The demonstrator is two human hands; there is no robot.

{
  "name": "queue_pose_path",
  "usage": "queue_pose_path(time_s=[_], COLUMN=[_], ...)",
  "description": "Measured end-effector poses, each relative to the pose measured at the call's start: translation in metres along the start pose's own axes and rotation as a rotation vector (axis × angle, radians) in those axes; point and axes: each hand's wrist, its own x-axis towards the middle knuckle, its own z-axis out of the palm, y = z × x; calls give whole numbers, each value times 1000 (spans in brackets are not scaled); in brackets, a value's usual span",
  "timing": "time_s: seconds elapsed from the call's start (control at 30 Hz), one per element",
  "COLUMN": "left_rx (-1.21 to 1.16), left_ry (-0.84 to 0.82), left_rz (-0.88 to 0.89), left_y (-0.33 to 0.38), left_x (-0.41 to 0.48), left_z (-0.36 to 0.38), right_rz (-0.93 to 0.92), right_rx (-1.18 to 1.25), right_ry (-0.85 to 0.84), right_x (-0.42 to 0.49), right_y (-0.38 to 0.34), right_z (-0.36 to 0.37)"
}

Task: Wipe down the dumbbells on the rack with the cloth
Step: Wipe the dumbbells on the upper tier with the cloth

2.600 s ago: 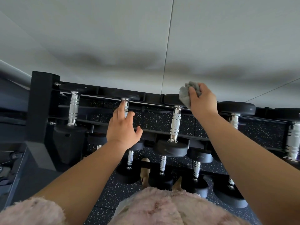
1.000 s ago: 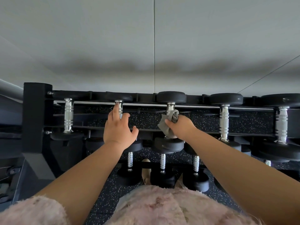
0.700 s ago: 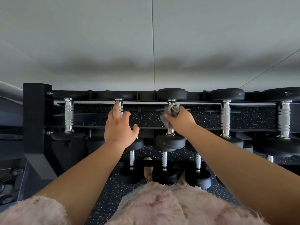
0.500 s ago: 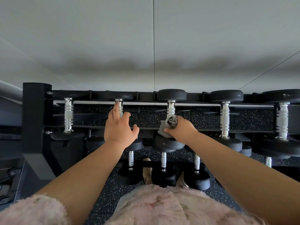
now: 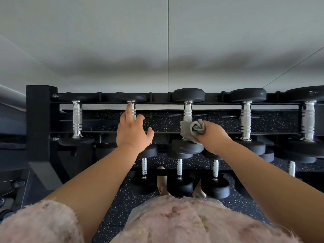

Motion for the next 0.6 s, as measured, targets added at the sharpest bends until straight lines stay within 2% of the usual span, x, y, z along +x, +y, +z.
queue_pose_path(time_s=[0.17,0.23,0.37,0.47,0.53,0.6], left_rx=[-5,-2,4,-15,-21,-24], left_ry=[-16,-23,-31,-7,-2,1], left_rz=[5,3,1,17,27,33], left_y=[0,1,2,0,0,0], left_x=[0,0,-1,-1,-2,-2], left_z=[-1,-2,-2,-1,0,0], right_rz=[-94,-191,-328,-442,-470,-423], right_rx=[96,-65,-280,-498,-536,-454], right_ry=[29,47,203,137,131,190], right_x=[-44,-46,-49,-57,-54,-49], right_y=[-11,-16,-29,-31,-22,-11], right_z=[19,38,60,65,65,59])
